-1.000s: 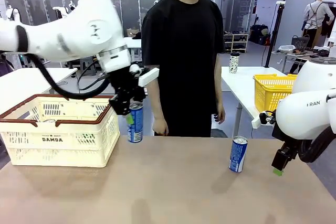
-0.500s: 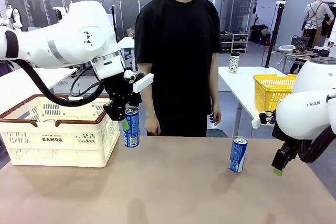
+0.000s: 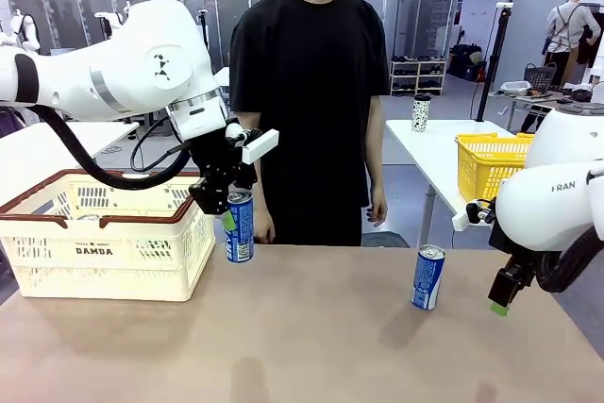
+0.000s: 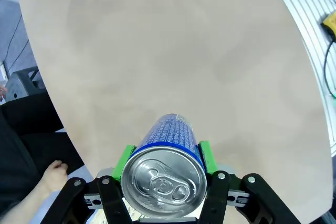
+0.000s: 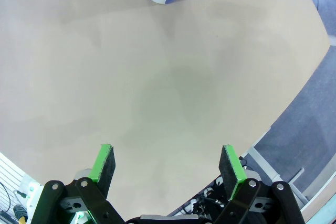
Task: Place the drinks into the Shopping basket.
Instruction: Pick up one drink and place it into the Shopping basket.
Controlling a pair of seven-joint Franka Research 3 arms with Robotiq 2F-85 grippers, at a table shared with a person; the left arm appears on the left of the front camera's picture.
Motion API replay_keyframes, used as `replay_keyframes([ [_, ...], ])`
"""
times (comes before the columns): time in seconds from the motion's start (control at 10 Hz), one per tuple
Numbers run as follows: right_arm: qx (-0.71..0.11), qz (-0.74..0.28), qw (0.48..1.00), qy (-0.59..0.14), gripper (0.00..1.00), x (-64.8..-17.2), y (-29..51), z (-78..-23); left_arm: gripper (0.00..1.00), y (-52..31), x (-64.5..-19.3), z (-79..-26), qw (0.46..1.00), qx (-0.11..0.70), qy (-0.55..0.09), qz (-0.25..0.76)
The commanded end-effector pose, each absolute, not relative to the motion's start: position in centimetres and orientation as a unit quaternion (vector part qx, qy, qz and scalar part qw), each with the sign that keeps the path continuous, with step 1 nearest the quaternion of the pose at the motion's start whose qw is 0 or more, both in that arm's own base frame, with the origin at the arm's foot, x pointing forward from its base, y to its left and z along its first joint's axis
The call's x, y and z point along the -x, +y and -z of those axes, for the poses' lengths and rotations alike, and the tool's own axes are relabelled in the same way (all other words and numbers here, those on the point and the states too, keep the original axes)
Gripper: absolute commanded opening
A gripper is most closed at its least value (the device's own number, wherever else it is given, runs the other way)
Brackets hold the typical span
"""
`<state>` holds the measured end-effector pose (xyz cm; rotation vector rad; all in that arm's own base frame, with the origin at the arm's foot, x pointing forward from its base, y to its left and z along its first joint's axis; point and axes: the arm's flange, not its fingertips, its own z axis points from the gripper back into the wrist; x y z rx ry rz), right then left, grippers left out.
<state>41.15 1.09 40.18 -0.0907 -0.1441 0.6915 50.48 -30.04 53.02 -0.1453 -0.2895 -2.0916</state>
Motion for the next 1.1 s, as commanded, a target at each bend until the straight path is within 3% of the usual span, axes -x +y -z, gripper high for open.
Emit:
replay_keyframes([
  [0.0,0.043,-0.335,0.938,-0.071,1.0,-41.1,1.1,-40.1,0.58,-28.7,-51.4,-53.9,0.506,0.048,-0.134,0.851],
  [0.4,0.043,-0.335,0.938,-0.071,1.0,-41.1,1.1,-40.1,0.58,-21.1,-52.6,-60.2,0.558,0.013,-0.191,0.807],
  [1.0,0.043,-0.335,0.938,-0.071,1.0,-41.1,1.1,-40.1,0.58,-10.4,-54.8,-63.2,0.668,-0.075,-0.192,0.714],
])
